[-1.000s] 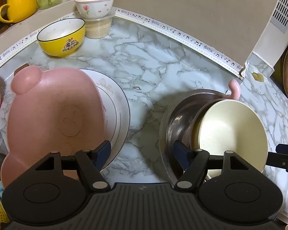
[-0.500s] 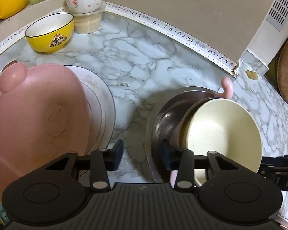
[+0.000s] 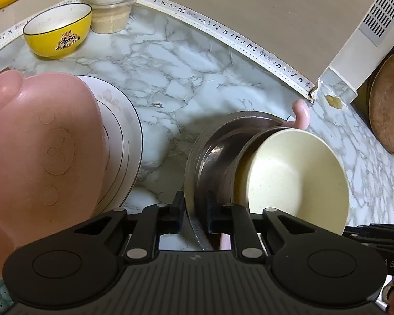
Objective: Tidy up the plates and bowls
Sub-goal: 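Lift the nested steel bowl and carry it over the pink plate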
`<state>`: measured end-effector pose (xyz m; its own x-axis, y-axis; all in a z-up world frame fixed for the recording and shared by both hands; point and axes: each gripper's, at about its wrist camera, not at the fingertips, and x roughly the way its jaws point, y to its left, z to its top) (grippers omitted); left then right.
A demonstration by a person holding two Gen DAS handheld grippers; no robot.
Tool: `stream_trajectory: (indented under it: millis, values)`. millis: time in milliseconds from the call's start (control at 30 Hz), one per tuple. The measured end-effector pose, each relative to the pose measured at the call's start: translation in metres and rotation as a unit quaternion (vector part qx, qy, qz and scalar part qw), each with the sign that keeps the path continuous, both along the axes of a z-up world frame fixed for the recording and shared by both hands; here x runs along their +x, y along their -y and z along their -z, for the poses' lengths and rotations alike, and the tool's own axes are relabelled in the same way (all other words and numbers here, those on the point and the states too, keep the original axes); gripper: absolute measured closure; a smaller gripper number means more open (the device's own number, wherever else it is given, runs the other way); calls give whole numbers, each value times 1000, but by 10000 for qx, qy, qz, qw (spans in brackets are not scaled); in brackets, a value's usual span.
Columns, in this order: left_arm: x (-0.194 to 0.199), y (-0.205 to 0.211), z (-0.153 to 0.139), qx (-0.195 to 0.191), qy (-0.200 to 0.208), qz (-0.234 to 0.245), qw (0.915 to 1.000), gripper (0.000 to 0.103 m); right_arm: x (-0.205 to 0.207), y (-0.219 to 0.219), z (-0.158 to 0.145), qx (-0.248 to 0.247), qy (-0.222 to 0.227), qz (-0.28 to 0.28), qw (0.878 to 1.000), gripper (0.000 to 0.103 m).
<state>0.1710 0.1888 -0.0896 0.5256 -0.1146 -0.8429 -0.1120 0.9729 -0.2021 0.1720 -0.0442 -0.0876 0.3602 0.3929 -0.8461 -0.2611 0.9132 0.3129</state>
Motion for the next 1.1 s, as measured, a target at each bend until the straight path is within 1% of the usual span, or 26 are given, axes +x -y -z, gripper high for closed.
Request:
stream_trajectory:
  millis: [100,367,700,867,1100]
  values:
    - [-1,0,0,12,-4,-35,10000,92,-1,0,0,-61,74,-20,10000,81]
    - [-5,1,-2,30,-19,-55,10000,92,1,-2,-3,-221,300,-146,9992,82]
    - [-13,-2,-11,57,66,-149,9999,92,3,-4,-16,-202,491,-330,9980,82]
    - [-18,-5,-26,143,176,-196,9996,92,4,-10,-27,-199,618,-459,9968,82]
    - [-25,-19,-49,214,336,-364,9985,92,9,-25,-47,-145,822,-654,9944,82]
